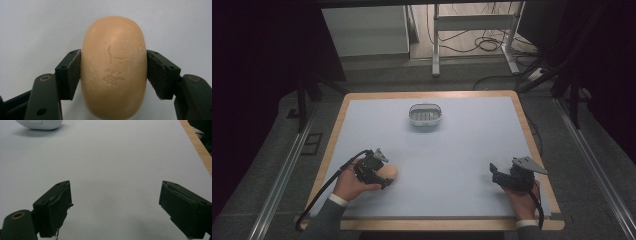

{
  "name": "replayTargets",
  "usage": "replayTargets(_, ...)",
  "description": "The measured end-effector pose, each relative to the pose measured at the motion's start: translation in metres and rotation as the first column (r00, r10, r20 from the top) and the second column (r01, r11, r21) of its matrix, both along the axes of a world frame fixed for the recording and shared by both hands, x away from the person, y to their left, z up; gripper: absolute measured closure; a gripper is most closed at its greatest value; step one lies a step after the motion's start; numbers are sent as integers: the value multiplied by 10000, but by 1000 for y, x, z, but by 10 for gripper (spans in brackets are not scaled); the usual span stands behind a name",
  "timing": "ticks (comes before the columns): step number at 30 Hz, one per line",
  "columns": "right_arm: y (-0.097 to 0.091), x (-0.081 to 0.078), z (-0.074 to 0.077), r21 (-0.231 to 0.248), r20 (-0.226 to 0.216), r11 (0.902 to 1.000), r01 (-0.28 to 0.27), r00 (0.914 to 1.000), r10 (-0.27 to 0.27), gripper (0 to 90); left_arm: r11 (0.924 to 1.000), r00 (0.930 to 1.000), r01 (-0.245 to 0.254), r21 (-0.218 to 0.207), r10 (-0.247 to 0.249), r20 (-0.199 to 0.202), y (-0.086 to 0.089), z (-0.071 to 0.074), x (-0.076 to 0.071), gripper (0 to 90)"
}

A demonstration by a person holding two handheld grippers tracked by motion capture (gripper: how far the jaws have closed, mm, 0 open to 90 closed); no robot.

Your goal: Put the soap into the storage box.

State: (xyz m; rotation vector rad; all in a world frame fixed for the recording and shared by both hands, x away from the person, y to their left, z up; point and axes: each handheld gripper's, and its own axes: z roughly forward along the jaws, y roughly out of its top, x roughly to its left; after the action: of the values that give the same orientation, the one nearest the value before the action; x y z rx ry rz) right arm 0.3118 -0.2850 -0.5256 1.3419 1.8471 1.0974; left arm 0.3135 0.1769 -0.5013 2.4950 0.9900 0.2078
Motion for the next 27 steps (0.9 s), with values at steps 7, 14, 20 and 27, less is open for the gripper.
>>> replayTargets(7, 0, 0, 0, -25, 18, 10000, 24, 10000, -24, 109, 10000, 9999, -33, -27, 33, 139, 2, 5, 0, 328)
replayTargets(14, 0, 0, 0, -16, 4, 10000, 44, 10000, -44, 109, 10000, 9997, -26, -41, 27, 234, 2, 10, 1, 328)
replayTargets(20, 1, 0, 0, -20, 2, 10000, 50, 10000, -50, 109, 10000, 9991, -38, -44, 40, 414, 2, 16, 1, 328)
replayTargets(27, 1, 0, 0, -55, 6, 10000, 63, 10000, -63, 109, 9999, 9987, -81, -139, 88, 495, 3, 20, 2, 328)
